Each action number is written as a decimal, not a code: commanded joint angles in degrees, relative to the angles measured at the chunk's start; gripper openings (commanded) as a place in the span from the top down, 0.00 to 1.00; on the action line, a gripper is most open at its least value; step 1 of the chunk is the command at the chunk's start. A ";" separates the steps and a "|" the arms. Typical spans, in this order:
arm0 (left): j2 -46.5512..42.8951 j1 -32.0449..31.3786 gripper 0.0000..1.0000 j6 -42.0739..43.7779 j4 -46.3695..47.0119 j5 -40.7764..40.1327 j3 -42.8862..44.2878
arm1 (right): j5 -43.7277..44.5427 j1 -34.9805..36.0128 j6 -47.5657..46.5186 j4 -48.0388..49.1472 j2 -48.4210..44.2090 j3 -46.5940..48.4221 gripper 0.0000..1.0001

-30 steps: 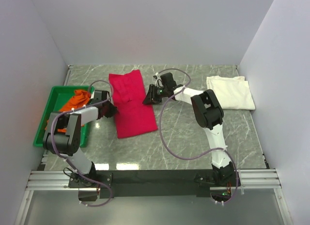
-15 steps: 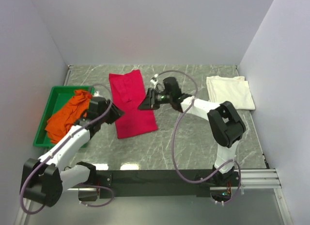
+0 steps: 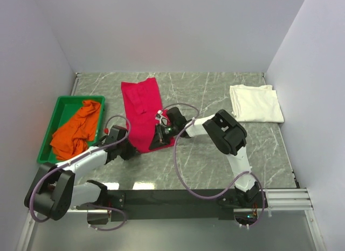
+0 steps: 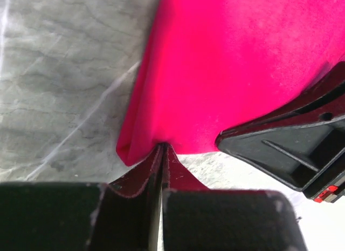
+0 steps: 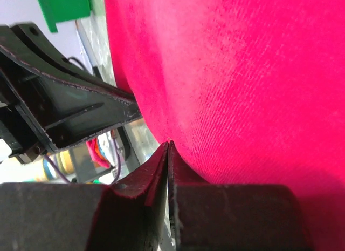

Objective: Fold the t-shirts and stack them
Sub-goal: Fold the tshirt

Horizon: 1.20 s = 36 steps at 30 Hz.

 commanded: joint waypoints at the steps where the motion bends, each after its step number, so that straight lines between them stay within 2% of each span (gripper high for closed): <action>1: -0.98 1.38 0.93 -2.83 -2.79 -3.81 -2.14 | 2.48 -1.09 -1.15 -0.93 0.74 0.73 0.92; 4: -3.79 1.83 0.93 -3.18 -3.50 -3.81 -3.02 | 2.03 -2.14 -0.70 0.56 -3.71 -1.90 0.92; 10: -8.11 1.83 0.91 -2.48 -3.76 -3.81 -2.24 | 5.28 -5.65 -6.76 -6.73 -12.61 -4.02 0.92; 18: -7.93 1.83 0.89 -1.69 -5.43 -3.81 -1.01 | 1.68 -11.02 -6.69 -6.38 -5.69 -7.62 0.93; 20: -9.16 1.83 0.86 -1.25 -8.32 -6.09 0.57 | 1.50 -11.46 -5.89 -5.06 -6.03 -8.59 0.93; 24: -12.76 1.92 0.76 -0.11 -13.07 -8.29 3.21 | 3.96 -11.55 -9.04 -8.66 -10.32 -7.80 0.93; 27: -14.78 1.83 0.62 0.77 -16.59 -9.79 5.06 | 7.03 -11.55 -11.95 -12.70 -14.71 -7.62 0.92; 28: -14.70 1.83 0.52 1.12 -17.29 -9.96 6.02 | 9.39 -11.55 -12.65 -14.97 -16.04 -7.71 0.90; 30: -13.91 1.83 0.41 2.35 -19.14 -10.14 6.99 | 12.47 -11.55 -14.94 -17.70 -19.89 -7.54 0.83; 31: -12.78 1.83 0.33 2.70 -19.49 -10.32 7.17 | 14.23 -11.55 -15.38 -20.68 -21.13 -7.45 0.74; 33: -11.28 1.83 0.26 3.67 -19.15 -9.53 7.26 | 19.68 -11.29 -16.17 -23.50 -23.85 -7.19 0.64; 34: -9.79 1.83 0.24 3.94 -18.97 -9.44 7.35 | 21.09 -11.03 -16.43 -26.21 -24.48 -7.01 0.56; 36: -8.20 1.83 0.24 4.46 -18.18 -9.18 7.70 | 26.54 -10.06 -17.05 -29.30 -25.62 -5.96 0.48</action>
